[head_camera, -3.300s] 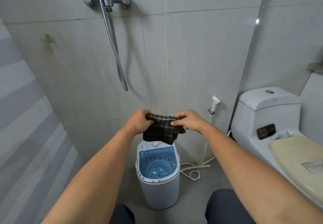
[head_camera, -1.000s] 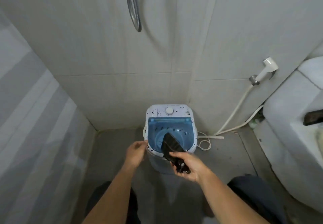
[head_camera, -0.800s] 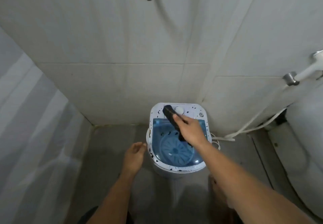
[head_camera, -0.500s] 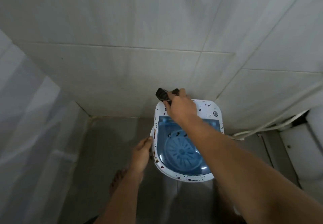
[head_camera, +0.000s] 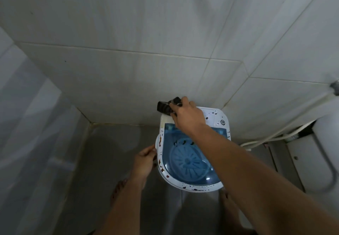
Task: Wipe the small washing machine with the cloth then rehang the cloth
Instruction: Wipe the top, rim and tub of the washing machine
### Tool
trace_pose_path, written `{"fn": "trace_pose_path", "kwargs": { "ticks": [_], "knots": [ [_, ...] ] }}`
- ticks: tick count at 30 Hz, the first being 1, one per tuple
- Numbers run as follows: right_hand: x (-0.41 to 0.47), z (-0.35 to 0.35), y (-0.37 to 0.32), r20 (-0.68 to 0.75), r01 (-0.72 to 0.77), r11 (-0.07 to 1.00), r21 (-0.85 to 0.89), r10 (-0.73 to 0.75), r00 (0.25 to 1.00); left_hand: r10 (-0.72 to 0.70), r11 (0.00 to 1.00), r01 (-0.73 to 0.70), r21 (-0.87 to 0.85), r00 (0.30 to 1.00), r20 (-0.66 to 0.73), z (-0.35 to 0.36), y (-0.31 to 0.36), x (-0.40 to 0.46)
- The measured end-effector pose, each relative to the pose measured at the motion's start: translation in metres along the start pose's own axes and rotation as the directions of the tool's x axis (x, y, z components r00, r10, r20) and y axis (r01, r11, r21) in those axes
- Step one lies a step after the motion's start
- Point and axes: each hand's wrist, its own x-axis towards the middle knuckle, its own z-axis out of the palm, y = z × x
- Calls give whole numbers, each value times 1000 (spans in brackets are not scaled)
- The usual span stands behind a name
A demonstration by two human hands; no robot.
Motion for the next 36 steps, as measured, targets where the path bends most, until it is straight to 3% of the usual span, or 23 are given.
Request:
{"fn": "trace_pose_path", "kwargs": {
  "ticks": [2, 4, 9, 11, 14, 16, 18, 21, 24, 26, 32, 36],
  "knots": [
    [6, 2, -7, -7, -113, 992, 58, 114, 993, 5, 1000, -5, 11, 1000, 9, 0, 0, -1],
    [-1, 6, -15, -9, -127, 989, 71, 128, 992, 20, 1000, -20, 16, 1000, 7, 0, 0, 1],
    [-50, 17, -16, 17, 201, 979, -10, -201, 979, 39, 999, -39, -1, 999, 9, -1, -2, 6],
    [-39, 12, -2, 25, 219, 975, -31, -218, 976, 55, 998, -55, 4, 998, 6, -1, -2, 7],
    [3, -2, 13, -4, -32, 999, -43, 32, 999, 61, 998, -61, 35, 998, 1, -2, -2, 8],
    [21, -5, 16, 11, -251, 967, 45, 251, 968, 54, 997, -54, 50, 999, 5, -3, -3, 8],
    [18, -1, 13, 10, -298, 950, 91, 298, 954, 55, 998, -55, 44, 998, 8, -2, -2, 8],
    [-22, 11, 10, -32, -116, 993, 25, 117, 993, 52, 998, -52, 36, 999, 11, -1, 0, 12],
    [-66, 19, 16, 18, 142, 989, -40, -141, 990, 41, 999, -41, 27, 999, 10, -1, 0, 13],
    [-61, 11, 30, 39, 173, 981, -90, -170, 985, 45, 999, -45, 31, 999, 11, -1, 0, 12],
    [-14, -10, 11, 49, -188, 979, 83, 185, 982, 54, 994, -54, 92, 999, -3, -1, 3, 7],
    [-54, 9, -14, 58, -196, 965, 174, 189, 980, 48, 995, -48, 89, 999, -6, 0, 6, 7]
  ]
}}
